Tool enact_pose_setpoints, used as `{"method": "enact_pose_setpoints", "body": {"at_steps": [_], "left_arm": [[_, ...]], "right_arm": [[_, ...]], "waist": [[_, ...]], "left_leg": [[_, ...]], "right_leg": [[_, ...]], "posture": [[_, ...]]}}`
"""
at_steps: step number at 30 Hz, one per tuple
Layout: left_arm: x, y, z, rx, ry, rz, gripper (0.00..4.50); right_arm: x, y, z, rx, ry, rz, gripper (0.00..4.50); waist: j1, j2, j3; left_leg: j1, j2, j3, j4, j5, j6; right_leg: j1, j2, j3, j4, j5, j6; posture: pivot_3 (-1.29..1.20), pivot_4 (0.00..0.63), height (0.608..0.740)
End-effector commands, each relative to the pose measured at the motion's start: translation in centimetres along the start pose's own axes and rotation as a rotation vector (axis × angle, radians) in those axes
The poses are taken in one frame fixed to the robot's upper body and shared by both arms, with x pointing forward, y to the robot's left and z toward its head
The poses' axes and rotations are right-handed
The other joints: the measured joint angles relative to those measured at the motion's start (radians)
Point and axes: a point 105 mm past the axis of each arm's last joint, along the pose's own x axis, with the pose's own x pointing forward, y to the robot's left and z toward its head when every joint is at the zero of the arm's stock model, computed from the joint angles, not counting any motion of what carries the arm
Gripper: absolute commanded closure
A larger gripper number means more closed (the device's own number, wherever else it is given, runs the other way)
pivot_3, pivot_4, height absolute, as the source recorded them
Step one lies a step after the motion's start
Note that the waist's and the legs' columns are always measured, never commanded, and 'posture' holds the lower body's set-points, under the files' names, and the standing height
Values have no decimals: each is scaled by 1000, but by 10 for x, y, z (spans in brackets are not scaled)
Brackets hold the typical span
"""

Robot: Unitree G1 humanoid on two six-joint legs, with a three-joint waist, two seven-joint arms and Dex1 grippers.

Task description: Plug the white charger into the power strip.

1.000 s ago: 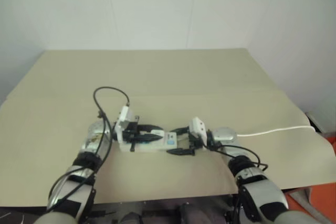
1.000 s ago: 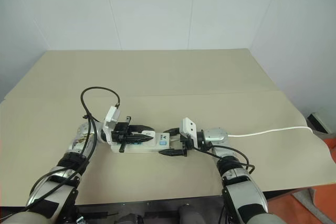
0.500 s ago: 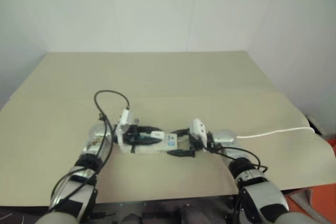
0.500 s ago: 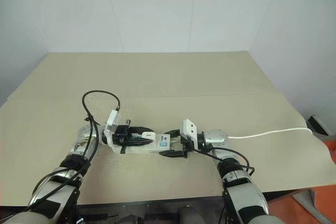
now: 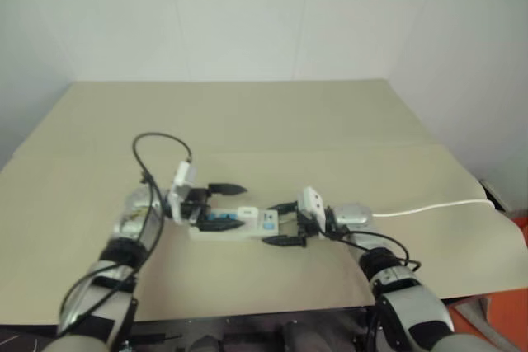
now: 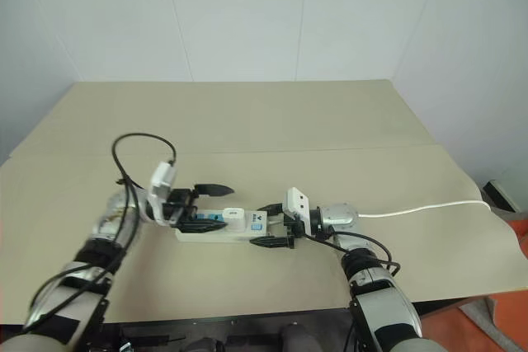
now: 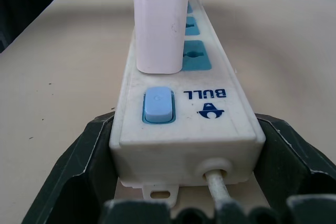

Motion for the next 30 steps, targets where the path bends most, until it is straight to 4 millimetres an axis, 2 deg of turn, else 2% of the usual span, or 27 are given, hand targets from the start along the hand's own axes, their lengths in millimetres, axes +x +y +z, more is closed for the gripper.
{"method": "enact_pose_setpoints", "body": {"at_steps": [1, 4, 7, 9, 11, 14, 18, 23, 26, 30], "left_arm": [[-23, 2, 38, 59, -83, 59, 0], [-61, 5, 63, 84, -105, 187, 0], [-86, -2, 71, 104, -74, 280, 0], [-102, -14, 67, 116, -12, 335, 0], [-109, -24, 60, 115, 48, 357, 0], [-127, -46, 45, 63, 100, 432, 0], [-141, -68, 34, 35, 153, 516, 0], [-151, -89, 22, 21, 223, 574, 0], [-152, -91, 21, 26, 230, 599, 0], [-150, -86, 22, 14, 223, 620, 0]], "right_arm": [[2, 20, -20, 55, 51, 78, 48], [0, 15, -19, 16, 48, 31, 48], [-10, 11, -14, -1, 23, -4, 48], [-27, 7, -9, -41, 26, -34, 48], [-41, 2, -5, -93, 36, -89, 48], [-79, -2, 13, -174, 64, -129, 48], [-124, 2, 33, -268, 154, -156, 48], [-172, 11, 58, -265, 252, -217, 48], [-188, 18, 64, -258, 296, -241, 48], [-194, 27, 68, -244, 319, -272, 48]], "waist": [[1, 0, 0], [-1, 0, 0], [1, 0, 0], [2, 1, 1], [14, 2, 2], [35, 2, 4], [50, 7, 12], [53, 9, 14], [54, 8, 15], [54, 7, 15]], "left_leg": [[0, 0, 0, 0, 0, 0], [0, 0, 0, 0, 0, 0], [0, 0, 0, -1, 0, 0], [0, 0, 0, -1, 0, 0], [0, 0, 1, -1, 0, 0], [-2, -1, 2, 0, 0, 0], [-5, 0, 4, 0, 0, 0], [-5, 1, 6, -2, 0, 0], [-5, 1, 7, -2, 0, 0], [-5, 1, 7, -1, 0, 0]], "right_leg": [[0, 0, 0, 0, 0, 0], [-1, 0, -1, 0, 0, 0], [-1, 0, -1, 0, -1, -1], [0, -1, -1, -1, -1, -1], [-1, -2, -1, -1, -1, -1], [-3, -4, -1, -2, -1, -1], [-7, -5, -1, -2, -2, -2], [-9, -4, 0, -2, -4, -6], [-9, -5, 0, -2, -6, -8], [-10, -5, 1, -2, -6, -8]], "posture": [[0, 150, 740], [0, 150, 740], [0, 150, 740], [0, 150, 740], [0, 150, 740], [0, 150, 740], [0, 150, 740], [0, 150, 740], [0, 150, 740], [0, 150, 740]]}}
